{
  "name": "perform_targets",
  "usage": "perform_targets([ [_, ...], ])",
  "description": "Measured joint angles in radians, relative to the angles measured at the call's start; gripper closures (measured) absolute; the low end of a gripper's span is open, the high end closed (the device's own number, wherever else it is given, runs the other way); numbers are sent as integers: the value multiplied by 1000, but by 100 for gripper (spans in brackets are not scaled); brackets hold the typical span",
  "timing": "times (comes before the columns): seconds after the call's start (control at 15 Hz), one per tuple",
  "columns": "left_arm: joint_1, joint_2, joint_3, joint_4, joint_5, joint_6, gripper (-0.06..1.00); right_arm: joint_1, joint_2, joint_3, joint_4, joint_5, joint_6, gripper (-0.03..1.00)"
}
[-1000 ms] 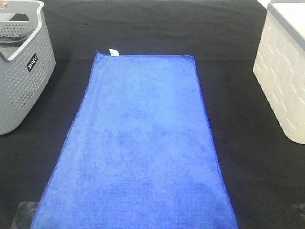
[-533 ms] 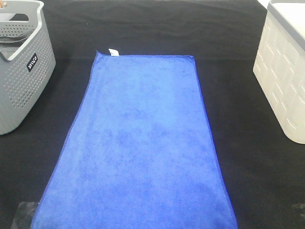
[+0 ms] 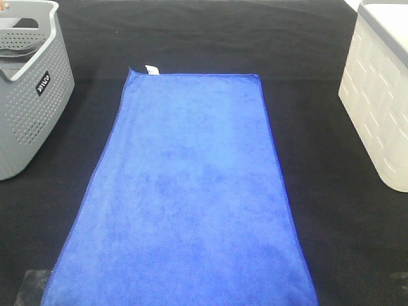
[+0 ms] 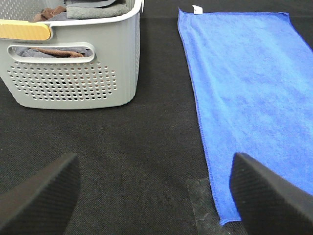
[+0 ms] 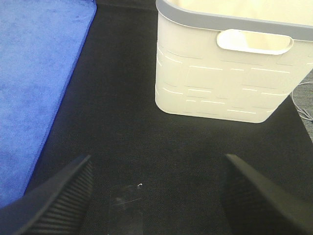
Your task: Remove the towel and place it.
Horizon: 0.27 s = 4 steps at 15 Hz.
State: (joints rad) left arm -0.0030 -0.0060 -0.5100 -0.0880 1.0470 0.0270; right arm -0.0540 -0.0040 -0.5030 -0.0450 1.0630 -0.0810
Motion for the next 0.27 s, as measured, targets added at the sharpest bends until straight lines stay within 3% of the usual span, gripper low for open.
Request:
perform_targets([
  [0.27, 0, 0, 0, 0, 0, 0, 15, 0, 0, 0, 0, 0, 0, 24],
])
